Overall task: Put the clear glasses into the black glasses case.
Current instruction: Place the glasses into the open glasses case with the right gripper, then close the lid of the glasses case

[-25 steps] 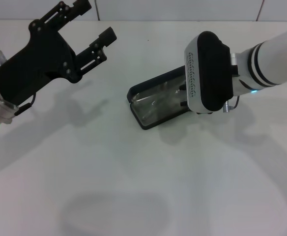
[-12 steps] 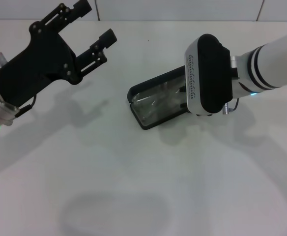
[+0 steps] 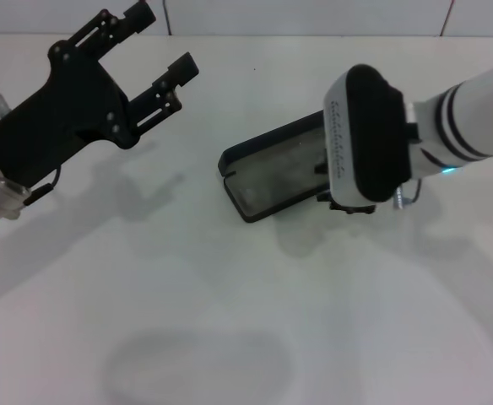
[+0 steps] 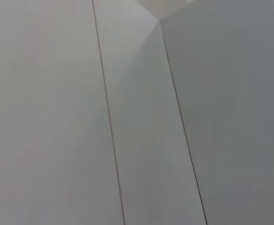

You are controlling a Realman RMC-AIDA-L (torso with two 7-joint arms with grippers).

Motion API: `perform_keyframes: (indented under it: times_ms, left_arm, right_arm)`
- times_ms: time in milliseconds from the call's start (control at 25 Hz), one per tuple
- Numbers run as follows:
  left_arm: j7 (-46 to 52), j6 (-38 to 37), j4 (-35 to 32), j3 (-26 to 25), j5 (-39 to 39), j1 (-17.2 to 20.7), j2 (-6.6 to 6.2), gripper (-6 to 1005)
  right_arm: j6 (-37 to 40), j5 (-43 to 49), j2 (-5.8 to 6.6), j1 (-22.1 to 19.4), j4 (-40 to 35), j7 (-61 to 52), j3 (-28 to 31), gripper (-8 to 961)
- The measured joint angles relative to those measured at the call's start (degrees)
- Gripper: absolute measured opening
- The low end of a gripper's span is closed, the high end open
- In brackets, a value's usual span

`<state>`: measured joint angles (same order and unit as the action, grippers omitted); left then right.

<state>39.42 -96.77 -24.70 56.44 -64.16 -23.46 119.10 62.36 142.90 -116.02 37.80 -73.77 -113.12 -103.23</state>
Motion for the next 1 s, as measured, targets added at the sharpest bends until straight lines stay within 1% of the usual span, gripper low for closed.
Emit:
perform_keyframes:
  times_ms: [40, 200, 240, 280, 320, 400, 480, 520, 560, 600, 640, 680, 760, 800, 840, 920, 1000]
  left_arm:
    - [0.0, 0.0, 0.0, 0.0, 0.0, 0.1, 0.00, 704]
    - [0.0, 0.0, 0.0, 0.0, 0.1, 0.7, -0.17, 703]
    - [0.0, 0.0, 0.0, 0.0, 0.1, 0.7, -0.17, 703]
    - [0.0, 0.0, 0.0, 0.0, 0.2, 0.8, -0.17, 703]
    - [0.0, 0.0, 0.0, 0.0, 0.3, 0.9, -0.19, 703]
    - [0.0, 0.0, 0.0, 0.0, 0.3, 1.0, -0.21, 703]
    - [0.0, 0.0, 0.0, 0.0, 0.3, 1.0, -0.17, 703]
    - [0.1, 0.0, 0.1, 0.0, 0.3, 0.9, -0.15, 703]
    - [0.1, 0.0, 0.2, 0.0, 0.3, 0.9, -0.12, 703]
    - [0.0, 0.3, 0.4, 0.0, 0.4, 0.8, -0.05, 703]
    - [0.0, 0.3, 0.4, 0.0, 0.4, 0.8, -0.05, 702]
    - [0.0, 0.4, 0.5, 0.0, 0.3, 0.8, 0.00, 702]
    - [0.0, 0.6, 0.8, 0.0, 0.2, 0.7, 0.11, 702]
    - [0.1, 0.6, 1.0, 0.0, 0.1, 0.6, 0.14, 702]
    - [0.2, 0.7, 1.1, 0.0, 0.1, 0.5, 0.14, 702]
    - [1.0, 1.3, 1.3, 0.1, 0.1, 0.3, 0.15, 702]
    - [1.4, 1.8, 1.3, 0.1, 0.0, 0.1, 0.18, 702]
  right_arm:
    - [0.0, 0.0, 0.00, 0.0, 0.0, 0.0, 0.0, 333]
    - [3.3, -1.3, 0.01, -2.4, -4.8, 0.7, 4.6, 334]
    - [3.7, -2.5, 0.00, -3.0, -5.8, 1.2, 6.2, 334]
    - [4.0, -5.5, -0.01, -4.2, -6.7, 2.7, 9.0, 334]
    - [4.0, -5.5, -0.01, -4.2, -6.7, 2.7, 9.0, 334]
    - [4.0, -10.6, -0.10, -5.6, -6.9, 5.6, 13.0, 333]
    - [3.8, -18.7, -0.17, -6.9, -5.6, 10.5, 18.4, 333]
    - [3.6, -23.2, -0.14, -7.4, -4.3, 13.0, 21.3, 340]
    - [3.6, -29.7, -0.02, -7.8, -1.4, 16.9, 24.9, 348]
    - [3.8, -39.2, 0.20, -8.0, 4.0, 22.9, 29.9, 355]
    - [4.1, -43.7, 0.32, -7.9, 7.0, 25.9, 32.6, 362]
    - [4.2, -45.8, 0.36, -7.9, 8.6, 27.3, 33.6, 369]
    - [5.7, -56.1, 0.54, -7.4, 17.5, 35.0, 40.2, 384]
    - [8.1, -61.8, 0.73, -7.2, 23.9, 39.9, 45.5, 391]
    - [8.1, -61.8, 0.73, -7.2, 23.9, 39.9, 45.5, 398]
    - [10.8, -64.3, 0.84, -7.2, 28.7, 43.5, 49.9, 413]
    - [12.7, -65.1, 0.66, -7.7, 31.9, 46.2, 53.2, 427]
